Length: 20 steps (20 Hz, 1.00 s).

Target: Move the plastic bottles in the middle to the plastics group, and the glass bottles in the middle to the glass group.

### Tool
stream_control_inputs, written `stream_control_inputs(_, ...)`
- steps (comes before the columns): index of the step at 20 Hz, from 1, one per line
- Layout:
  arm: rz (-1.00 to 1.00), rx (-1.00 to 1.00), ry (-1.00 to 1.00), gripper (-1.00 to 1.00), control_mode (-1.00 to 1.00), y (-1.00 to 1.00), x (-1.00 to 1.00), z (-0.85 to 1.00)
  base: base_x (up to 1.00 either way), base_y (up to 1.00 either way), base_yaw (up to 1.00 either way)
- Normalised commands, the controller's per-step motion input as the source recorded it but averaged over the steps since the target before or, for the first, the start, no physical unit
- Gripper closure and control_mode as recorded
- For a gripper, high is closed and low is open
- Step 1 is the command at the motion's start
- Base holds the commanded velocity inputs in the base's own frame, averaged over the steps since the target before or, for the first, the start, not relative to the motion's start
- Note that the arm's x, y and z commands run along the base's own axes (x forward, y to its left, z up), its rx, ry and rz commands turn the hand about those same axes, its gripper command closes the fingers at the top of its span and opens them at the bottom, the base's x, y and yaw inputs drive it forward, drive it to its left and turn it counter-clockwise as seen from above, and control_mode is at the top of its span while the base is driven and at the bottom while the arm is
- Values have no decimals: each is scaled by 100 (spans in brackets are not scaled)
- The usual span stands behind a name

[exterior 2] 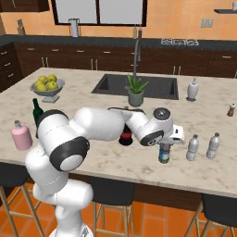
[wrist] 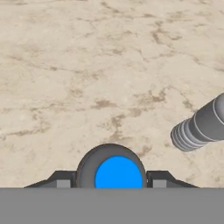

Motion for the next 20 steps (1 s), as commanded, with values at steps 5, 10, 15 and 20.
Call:
stream_control_inputs(5,0,0,-4,100,-100,-33,20,2,0,0,0)
stream_control_inputs(10,-1,0,0,100,-100,-50,-6,1,0,0,0)
stream_control_inputs(15,-1,0,-5,100,-100,-66,-23,-1,0,0,0)
stream_control_inputs(20,1,0,-9,100,-100,-45,-52,0,0,0,0)
